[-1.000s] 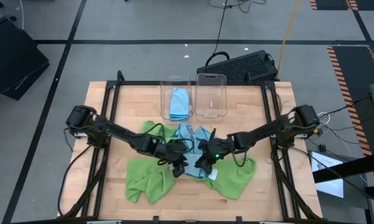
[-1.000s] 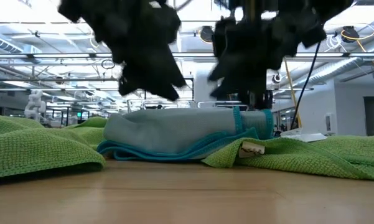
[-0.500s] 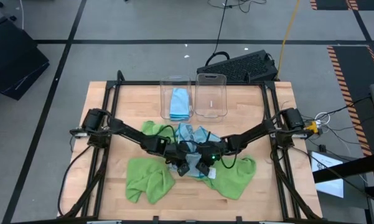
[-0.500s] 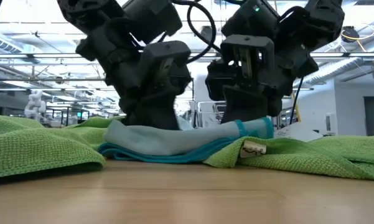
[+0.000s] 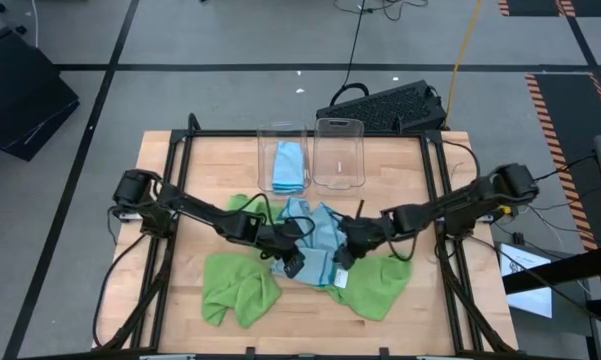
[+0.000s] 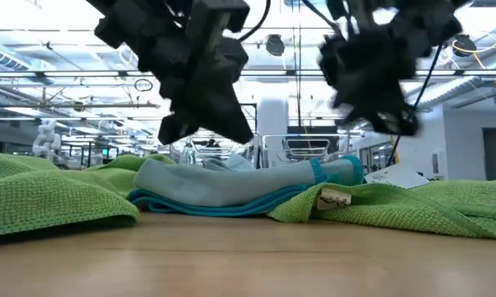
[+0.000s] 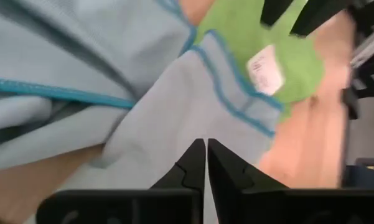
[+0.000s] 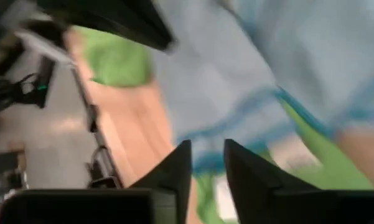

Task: Fold microfiber towels
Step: Stack the folded blue microfiber towel on top of the other blue microfiber towel in the left transparent bin

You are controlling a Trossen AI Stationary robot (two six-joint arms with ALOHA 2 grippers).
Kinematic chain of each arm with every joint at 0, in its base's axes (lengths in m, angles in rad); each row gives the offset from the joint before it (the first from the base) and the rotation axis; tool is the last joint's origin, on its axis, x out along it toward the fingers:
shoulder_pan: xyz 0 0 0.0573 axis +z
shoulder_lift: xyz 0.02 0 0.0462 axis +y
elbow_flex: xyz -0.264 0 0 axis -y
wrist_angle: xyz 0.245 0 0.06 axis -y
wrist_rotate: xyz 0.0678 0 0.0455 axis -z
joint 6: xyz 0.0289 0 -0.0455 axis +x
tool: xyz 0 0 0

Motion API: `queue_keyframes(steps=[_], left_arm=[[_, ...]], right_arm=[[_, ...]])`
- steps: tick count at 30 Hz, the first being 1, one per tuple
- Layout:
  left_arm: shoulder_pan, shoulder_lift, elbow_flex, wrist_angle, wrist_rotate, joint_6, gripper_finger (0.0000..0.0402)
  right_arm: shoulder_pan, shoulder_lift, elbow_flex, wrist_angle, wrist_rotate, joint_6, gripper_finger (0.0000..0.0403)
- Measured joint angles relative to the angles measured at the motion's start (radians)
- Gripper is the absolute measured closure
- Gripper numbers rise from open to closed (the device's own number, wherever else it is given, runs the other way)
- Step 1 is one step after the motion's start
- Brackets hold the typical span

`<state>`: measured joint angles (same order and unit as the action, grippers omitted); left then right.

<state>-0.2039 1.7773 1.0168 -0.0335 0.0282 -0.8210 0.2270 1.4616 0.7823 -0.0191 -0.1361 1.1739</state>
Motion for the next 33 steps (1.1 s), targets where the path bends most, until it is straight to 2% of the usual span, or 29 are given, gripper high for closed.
queue_keyframes(steps=[4, 8, 13, 17, 20, 28, 33], left_arm=[[0.004, 0.038, -0.001, -0.001, 0.008, 0.008, 0.0392], [0.008, 0.086, -0.001, -0.036, 0.073, 0.029, 0.0398], [0.007, 0.121, 0.003, -0.085, 0.078, 0.0, 0.0384], [0.007, 0.137, 0.004, -0.045, 0.078, 0.038, 0.0388], [0.01, 0.138, 0.003, -0.038, 0.065, 0.081, 0.0398], [0.022, 0.139, 0.002, -0.036, 0.063, 0.103, 0.038], [0.025, 0.139, 0.002, -0.036, 0.053, 0.108, 0.0396]], right_arm=[[0.043, 0.0, -0.107, 0.118, 0.014, 0.173, 0.0244], [0.087, 0.0, -0.197, 0.267, 0.104, 0.352, 0.0192], [0.126, 0.016, -0.212, 0.332, 0.181, 0.46, 0.0151], [0.135, 0.078, -0.21, 0.452, 0.188, 0.571, 0.0145], [0.138, 0.132, -0.185, 0.472, 0.183, 0.61, 0.0147], [0.134, 0.254, -0.07, 0.453, 0.102, 0.598, 0.016], [0.126, 0.254, -0.047, 0.455, 0.084, 0.594, 0.016]])
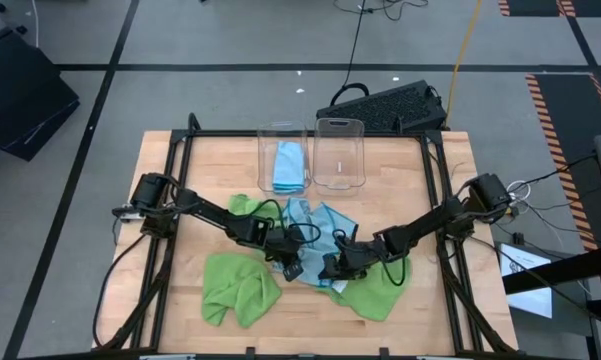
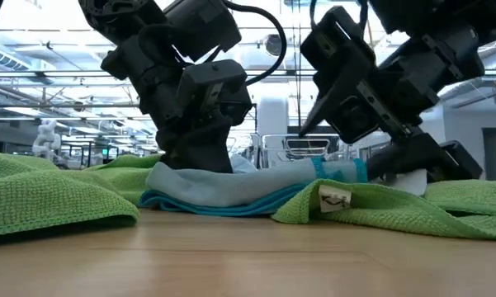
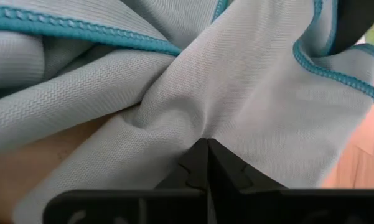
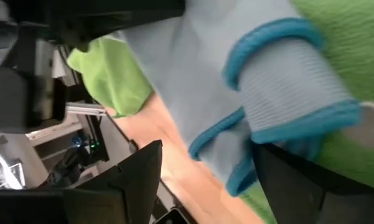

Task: Fold microfiber towels
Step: Stack the folded blue microfiber towel on top of the other blue microfiber towel in the left transparent bin

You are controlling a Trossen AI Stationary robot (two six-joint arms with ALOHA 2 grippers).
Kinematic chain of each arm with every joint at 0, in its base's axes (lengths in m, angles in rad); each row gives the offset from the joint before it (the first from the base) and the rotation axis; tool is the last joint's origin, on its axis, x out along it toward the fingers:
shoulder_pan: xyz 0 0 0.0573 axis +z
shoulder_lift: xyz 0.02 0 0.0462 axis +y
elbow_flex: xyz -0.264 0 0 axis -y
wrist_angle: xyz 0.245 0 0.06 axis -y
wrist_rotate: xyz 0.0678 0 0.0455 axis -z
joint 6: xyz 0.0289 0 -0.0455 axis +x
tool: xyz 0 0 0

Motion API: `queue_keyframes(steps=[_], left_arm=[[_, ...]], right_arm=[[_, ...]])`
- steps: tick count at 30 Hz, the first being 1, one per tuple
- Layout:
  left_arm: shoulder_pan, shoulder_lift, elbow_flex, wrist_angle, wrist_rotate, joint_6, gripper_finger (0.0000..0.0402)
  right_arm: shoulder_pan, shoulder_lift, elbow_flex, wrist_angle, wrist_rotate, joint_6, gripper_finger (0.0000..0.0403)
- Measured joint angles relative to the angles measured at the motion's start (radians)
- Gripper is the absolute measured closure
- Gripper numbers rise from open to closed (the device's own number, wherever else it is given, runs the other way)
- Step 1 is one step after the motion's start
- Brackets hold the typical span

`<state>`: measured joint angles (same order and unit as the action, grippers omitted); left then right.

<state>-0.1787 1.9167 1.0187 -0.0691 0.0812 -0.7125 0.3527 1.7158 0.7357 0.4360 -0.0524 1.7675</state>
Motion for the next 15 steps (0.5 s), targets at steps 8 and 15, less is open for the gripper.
queue_keyframes(steps=[8, 15], left_arm=[[0.0, 0.001, -0.001, 0.001, -0.006, 0.002, 0.038], [0.0, 0.001, -0.002, 0.005, -0.01, -0.001, 0.0398]], right_arm=[[-0.002, -0.065, 0.006, -0.034, 0.004, 0.0, 0.0161], [-0.002, -0.098, 0.006, -0.201, 0.003, 0.015, 0.0161]])
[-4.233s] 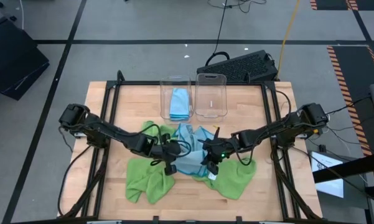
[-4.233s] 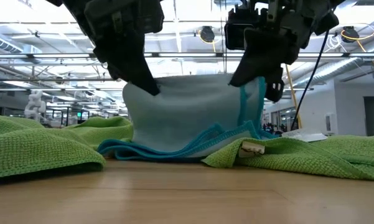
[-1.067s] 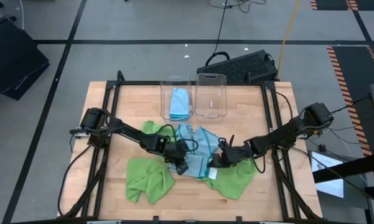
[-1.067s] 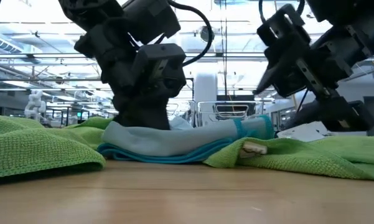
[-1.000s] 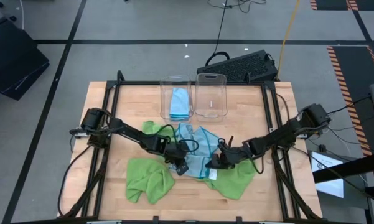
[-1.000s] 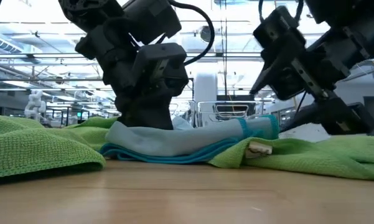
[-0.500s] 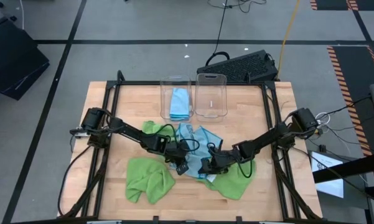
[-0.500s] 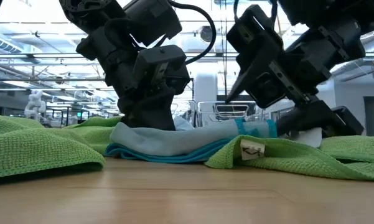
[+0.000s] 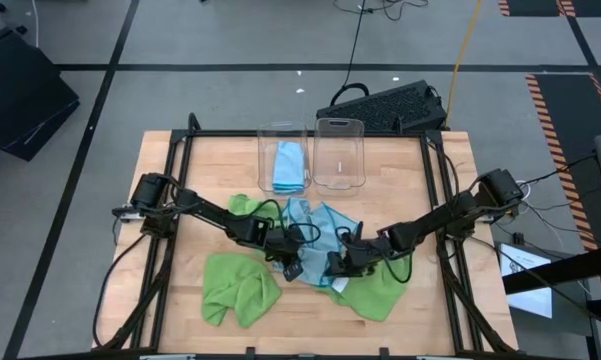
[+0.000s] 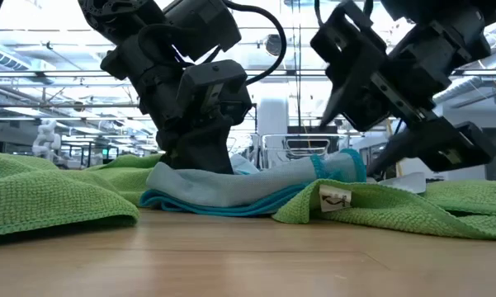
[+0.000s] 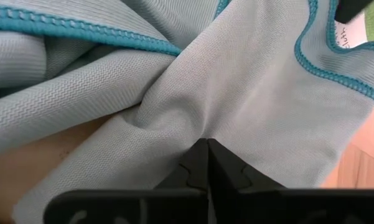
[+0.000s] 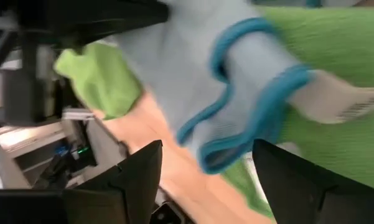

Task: Fold microfiber towels
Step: Stack the folded blue microfiber towel on top of the other blue microfiber towel in the left transparent bin

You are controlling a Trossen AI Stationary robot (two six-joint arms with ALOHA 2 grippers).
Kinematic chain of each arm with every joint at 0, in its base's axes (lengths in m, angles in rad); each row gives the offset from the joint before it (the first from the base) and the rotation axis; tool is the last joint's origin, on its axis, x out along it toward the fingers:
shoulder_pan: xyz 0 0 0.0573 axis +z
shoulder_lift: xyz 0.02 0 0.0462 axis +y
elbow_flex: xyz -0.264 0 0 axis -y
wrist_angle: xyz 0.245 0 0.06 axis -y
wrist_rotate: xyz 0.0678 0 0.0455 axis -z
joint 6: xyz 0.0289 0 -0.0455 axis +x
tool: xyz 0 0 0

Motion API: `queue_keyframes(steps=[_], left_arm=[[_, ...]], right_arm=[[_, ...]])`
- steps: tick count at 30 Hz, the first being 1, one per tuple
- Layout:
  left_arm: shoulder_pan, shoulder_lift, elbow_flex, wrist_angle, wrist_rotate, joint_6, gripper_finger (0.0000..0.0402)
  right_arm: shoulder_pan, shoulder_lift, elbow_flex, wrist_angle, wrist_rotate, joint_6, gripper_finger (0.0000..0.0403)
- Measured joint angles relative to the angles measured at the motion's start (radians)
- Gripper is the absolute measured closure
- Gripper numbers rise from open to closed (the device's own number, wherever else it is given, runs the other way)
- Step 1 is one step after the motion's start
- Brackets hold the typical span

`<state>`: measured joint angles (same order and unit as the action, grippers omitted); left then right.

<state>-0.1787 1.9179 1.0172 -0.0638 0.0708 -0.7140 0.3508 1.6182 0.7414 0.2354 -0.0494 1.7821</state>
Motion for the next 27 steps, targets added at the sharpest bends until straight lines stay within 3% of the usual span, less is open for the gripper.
queue_keyframes(steps=[7, 27], left_arm=[[0.001, 0.001, -0.001, 0.015, -0.01, 0.0, 0.0383], [0.001, 0.001, -0.001, 0.015, -0.052, 0.009, 0.0396]], right_arm=[[-0.024, 0.037, 0.0, 0.017, -0.001, -0.014, 0.0161], [-0.071, 0.065, 0.0, 0.201, -0.027, -0.043, 0.0154]])
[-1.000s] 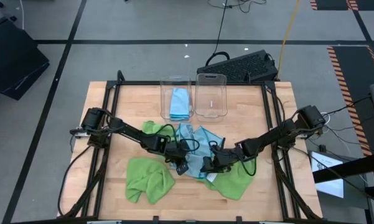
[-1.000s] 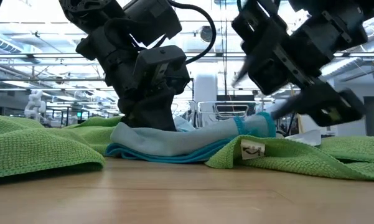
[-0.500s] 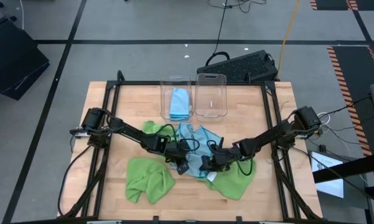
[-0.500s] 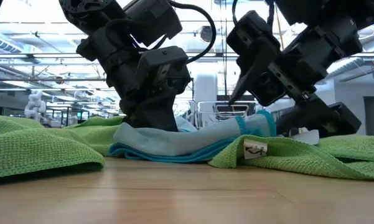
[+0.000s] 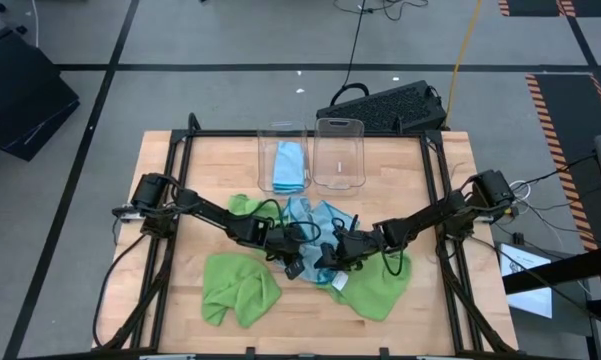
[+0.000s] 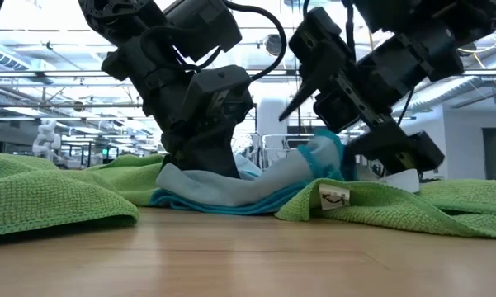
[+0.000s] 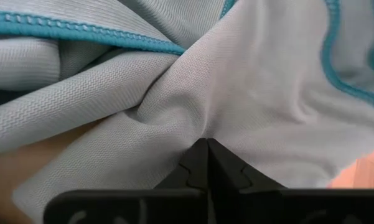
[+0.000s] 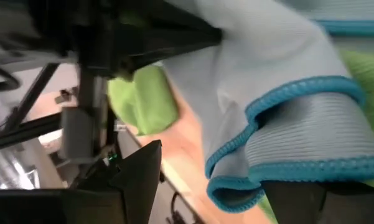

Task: Fold microfiber towels
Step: Stack the folded blue microfiber towel on top of the other blue microfiber towel in the left transparent bin

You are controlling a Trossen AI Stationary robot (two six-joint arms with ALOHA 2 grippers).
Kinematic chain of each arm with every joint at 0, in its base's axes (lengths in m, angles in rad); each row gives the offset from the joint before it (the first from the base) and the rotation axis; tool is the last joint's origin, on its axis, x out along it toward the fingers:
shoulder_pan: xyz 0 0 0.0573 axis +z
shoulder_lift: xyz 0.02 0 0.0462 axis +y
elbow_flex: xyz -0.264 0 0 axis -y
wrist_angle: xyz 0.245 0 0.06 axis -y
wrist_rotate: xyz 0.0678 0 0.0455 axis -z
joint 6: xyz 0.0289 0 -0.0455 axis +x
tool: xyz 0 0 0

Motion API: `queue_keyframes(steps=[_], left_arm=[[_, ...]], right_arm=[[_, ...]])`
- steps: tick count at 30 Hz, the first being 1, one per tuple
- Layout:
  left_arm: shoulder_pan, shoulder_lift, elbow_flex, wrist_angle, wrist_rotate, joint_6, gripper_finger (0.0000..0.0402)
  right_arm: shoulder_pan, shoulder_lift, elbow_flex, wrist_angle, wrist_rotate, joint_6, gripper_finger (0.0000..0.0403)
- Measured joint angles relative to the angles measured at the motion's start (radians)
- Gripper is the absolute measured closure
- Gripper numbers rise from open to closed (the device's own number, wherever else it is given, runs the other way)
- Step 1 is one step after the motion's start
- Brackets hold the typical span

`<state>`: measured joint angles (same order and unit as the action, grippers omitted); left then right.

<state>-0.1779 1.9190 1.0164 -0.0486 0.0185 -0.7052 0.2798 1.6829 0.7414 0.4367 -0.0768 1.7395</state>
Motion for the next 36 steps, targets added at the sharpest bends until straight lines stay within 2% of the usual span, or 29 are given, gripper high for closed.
queue_keyframes(steps=[5, 9, 18, 25, 31, 36], left_arm=[[0.0, 0.0, 0.0, 0.0, 0.001, -0.005, 0.0382], [0.0, 0.0, 0.0, -0.001, 0.003, -0.01, 0.0395], [-0.001, 0.0, 0.0, 0.0, -0.008, -0.006, 0.038], [0.0, 0.0, 0.0, 0.001, -0.02, 0.001, 0.0398], [0.0, 0.0, 0.0, 0.002, -0.021, 0.016, 0.0382], [0.0, 0.0, 0.0, 0.002, -0.027, 0.015, 0.0386]], right_arm=[[0.002, -0.011, 0.0, -0.057, -0.092, -0.016, 0.0154], [0.003, -0.048, 0.0, -0.169, -0.139, -0.047, 0.0154], [0.002, -0.1, 0.0, -0.335, -0.103, -0.103, 0.0154], [-0.016, -0.093, 0.0, -0.336, -0.066, -0.121, 0.0154], [-0.019, -0.093, 0.0, -0.323, 0.024, -0.11, 0.0154], [-0.016, -0.063, -0.001, -0.297, 0.019, -0.113, 0.0154]])
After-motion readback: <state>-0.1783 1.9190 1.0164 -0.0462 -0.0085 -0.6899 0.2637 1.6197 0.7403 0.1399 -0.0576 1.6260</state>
